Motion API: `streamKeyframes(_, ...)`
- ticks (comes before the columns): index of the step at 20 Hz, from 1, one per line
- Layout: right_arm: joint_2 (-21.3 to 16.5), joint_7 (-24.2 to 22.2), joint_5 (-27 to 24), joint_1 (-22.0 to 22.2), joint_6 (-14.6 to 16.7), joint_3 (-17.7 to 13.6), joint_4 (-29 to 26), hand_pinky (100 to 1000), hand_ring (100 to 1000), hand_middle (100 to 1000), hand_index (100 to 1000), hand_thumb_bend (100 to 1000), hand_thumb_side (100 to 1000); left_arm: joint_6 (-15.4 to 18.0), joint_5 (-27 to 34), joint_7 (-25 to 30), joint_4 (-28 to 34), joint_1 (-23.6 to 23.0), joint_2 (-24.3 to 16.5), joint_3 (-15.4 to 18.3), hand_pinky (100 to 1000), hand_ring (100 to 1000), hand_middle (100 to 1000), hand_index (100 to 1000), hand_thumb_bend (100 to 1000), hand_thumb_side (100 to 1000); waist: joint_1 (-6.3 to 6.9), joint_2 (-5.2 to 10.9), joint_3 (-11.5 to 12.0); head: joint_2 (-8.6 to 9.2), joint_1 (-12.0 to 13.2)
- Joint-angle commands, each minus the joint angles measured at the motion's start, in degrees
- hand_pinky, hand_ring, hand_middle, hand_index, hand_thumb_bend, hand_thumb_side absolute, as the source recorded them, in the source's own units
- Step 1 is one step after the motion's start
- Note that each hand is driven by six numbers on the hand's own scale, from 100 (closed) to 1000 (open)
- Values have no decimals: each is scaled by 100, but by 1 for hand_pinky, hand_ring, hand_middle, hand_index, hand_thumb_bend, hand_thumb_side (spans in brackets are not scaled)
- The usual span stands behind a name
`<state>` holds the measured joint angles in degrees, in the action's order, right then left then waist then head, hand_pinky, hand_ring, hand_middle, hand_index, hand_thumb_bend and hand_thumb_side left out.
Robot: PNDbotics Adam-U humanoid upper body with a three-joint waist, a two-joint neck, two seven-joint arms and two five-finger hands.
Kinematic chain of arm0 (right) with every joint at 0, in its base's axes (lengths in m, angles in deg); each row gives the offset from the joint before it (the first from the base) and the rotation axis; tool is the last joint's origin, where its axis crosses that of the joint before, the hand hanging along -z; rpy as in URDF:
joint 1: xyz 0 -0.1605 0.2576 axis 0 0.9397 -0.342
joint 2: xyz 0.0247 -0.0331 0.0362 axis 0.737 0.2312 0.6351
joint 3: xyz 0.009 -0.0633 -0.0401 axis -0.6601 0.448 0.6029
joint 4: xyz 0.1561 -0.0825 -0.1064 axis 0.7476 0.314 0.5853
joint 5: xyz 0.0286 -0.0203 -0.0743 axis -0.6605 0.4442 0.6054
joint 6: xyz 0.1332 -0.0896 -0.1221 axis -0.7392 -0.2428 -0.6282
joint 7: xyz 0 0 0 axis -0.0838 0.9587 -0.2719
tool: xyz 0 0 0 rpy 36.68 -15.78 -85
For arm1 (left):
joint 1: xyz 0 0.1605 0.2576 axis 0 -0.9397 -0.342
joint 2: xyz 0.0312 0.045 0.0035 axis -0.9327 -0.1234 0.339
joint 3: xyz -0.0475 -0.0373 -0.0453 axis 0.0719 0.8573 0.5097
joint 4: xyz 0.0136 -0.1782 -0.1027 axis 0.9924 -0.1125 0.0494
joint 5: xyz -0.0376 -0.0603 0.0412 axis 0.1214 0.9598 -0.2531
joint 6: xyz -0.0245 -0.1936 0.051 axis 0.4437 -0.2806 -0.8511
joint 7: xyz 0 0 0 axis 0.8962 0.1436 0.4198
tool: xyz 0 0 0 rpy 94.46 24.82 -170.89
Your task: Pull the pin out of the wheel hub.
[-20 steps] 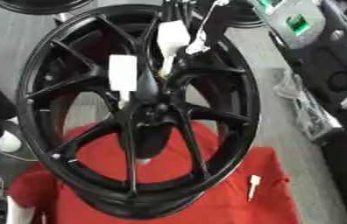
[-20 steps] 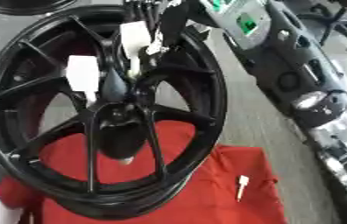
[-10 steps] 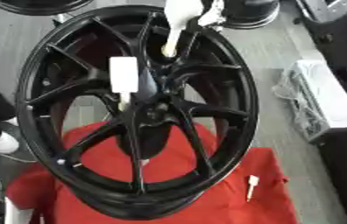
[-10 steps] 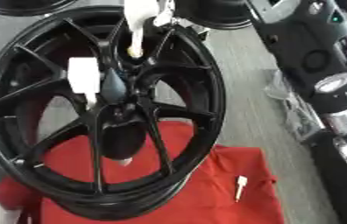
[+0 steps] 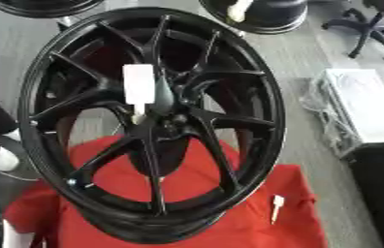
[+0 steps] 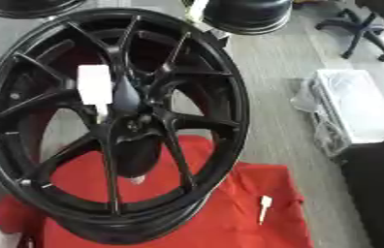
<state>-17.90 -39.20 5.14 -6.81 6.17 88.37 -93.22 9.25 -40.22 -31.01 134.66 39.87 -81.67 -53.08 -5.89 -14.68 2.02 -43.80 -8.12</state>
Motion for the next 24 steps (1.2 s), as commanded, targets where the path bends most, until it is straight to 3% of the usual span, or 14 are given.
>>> streamKeyframes(1,-817,675,-511,565,-111,-725,-308,633,518,390,457,361,100,10,-51,-22,85,51,-177,61,753,818,752,814,168,828,36,114,-32,-32,62)
streamKeyframes(4,-1139,1299,-794,1625,-76,-1283,-565,638,523,395,464,353,100,21,-53,-40,89,50,-189,81,752,818,752,814,167,827,63,79,-77,-32,170)
streamKeyframes(6,-1118,1631,-799,2373,-22,-1596,-733,654,537,415,484,327,100,31,-50,-56,93,50,-193,99,752,818,752,814,167,828,87,52,-111,-32,243)
streamKeyframes(9,-771,2053,-519,3298,42,-2000,-1001,687,570,456,530,329,100,46,-40,-82,98,54,-186,128,750,818,752,814,166,828,132,6,-148,-32,315)
streamKeyframes(12,-251,2244,-152,3951,124,-2243,-1291,728,616,504,604,331,100,57,-37,-101,100,49,-187,145,750,818,752,814,164,830,172,-37,-181,-32,328)
streamKeyframes(15,200,2244,164,4325,172,-2401,-1412,762,664,543,655,333,100,60,-41,-103,101,48,-186,146,749,818,752,815,163,830,214,-67,-204,-32,332)
streamKeyframes(16,304,2230,221,4389,193,-2435,-1431,789,701,578,705,286,266,61,-42,-103,101,48,-184,147,749,818,752,815,162,830,225,-73,-208,-32,332)
streamKeyframes(17,435,2236,251,4457,229,-2476,-1442,814,738,621,751,267,352,63,-42,-105,101,46,-183,150,749,818,752,815,162,830,239,-79,-216,-32,330)
streamKeyframes(18,551,2240,272,4513,266,-2509,-1442,835,773,679,790,256,376,65,-41,-106,102,46,-181,151,749,818,752,815,162,830,250,-83,-220,-32,328)
streamKeyframes(19,640,2233,291,4557,301,-2533,-1432,852,800,732,821,234,477,67,-39,-107,102,45,-179,152,748,818,752,815,162,830,258,-87,-223,-32,328)
streamKeyframes(21,781,2233,309,4615,373,-2580,-1385,885,853,809,865,192,564,69,-38,-109,101,41,-178,153,748,818,752,816,162,831,270,-93,-229,-32,334)
streamKeyframes(24,895,2305,298,4652,457,-2630,-1314,890,857,818,867,189,573,71,-37,-107,102,39,-178,152,748,818,752,816,162,831,275,-99,-231,-32,341)
